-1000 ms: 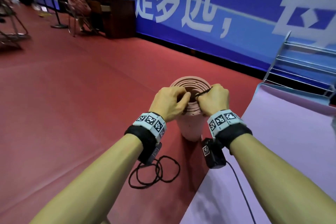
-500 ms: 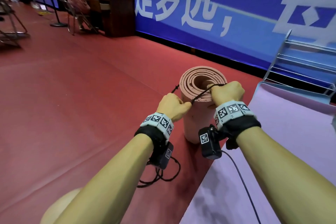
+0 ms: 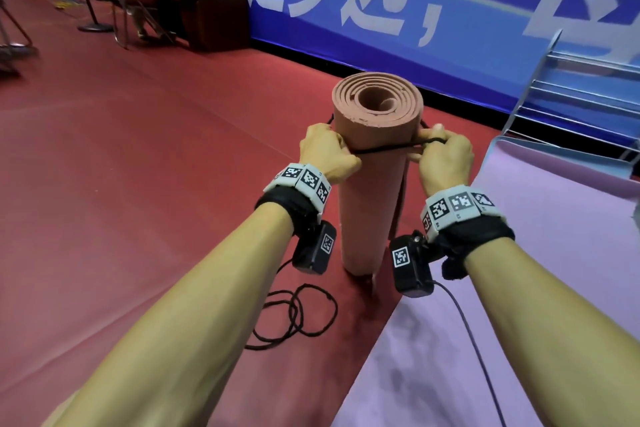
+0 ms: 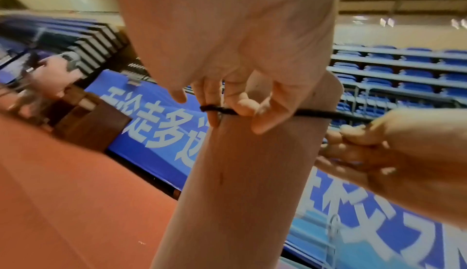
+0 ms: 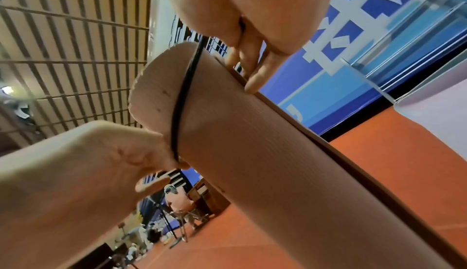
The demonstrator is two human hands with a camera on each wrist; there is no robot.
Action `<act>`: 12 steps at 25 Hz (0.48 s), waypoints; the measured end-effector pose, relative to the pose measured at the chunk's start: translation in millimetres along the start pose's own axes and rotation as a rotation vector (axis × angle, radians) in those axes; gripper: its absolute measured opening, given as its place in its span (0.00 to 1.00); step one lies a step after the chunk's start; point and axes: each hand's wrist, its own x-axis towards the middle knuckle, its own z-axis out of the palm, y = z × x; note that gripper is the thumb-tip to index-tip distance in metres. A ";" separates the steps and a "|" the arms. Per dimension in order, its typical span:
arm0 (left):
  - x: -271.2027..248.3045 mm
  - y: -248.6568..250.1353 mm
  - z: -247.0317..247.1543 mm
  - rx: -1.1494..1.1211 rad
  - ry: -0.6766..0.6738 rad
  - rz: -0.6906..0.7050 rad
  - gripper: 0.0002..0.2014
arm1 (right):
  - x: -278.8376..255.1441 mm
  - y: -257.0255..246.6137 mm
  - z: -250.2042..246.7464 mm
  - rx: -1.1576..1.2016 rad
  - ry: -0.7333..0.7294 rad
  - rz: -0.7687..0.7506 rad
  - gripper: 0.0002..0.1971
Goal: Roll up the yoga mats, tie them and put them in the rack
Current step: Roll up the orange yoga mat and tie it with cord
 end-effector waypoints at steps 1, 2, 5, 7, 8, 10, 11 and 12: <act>2.7 -0.3 3.0 0.030 0.031 0.005 0.10 | 1.9 4.9 -0.3 0.025 -0.017 0.023 0.15; 5.0 -1.1 6.1 0.035 0.063 0.004 0.08 | 4.9 8.7 -1.8 0.041 -0.025 0.044 0.13; 7.2 -5.5 12.0 -0.146 0.242 -0.045 0.03 | 17.0 14.1 -7.6 0.112 -0.011 0.058 0.17; 8.1 -8.2 15.3 -0.244 0.317 -0.036 0.08 | 21.1 13.0 -6.7 0.040 0.041 0.020 0.09; 9.6 -8.5 16.1 -0.237 0.338 -0.025 0.10 | 19.6 8.2 -5.8 0.005 0.060 0.007 0.09; 17.0 -8.7 17.3 -0.223 0.349 -0.012 0.14 | 18.5 3.6 -3.4 -0.071 0.081 -0.033 0.11; 22.3 -7.9 17.5 -0.250 0.340 -0.024 0.14 | 17.6 3.4 -3.3 -0.129 0.102 -0.073 0.11; 27.8 -7.0 17.6 -0.277 0.312 -0.056 0.14 | 15.8 4.2 -2.7 -0.154 0.116 -0.106 0.10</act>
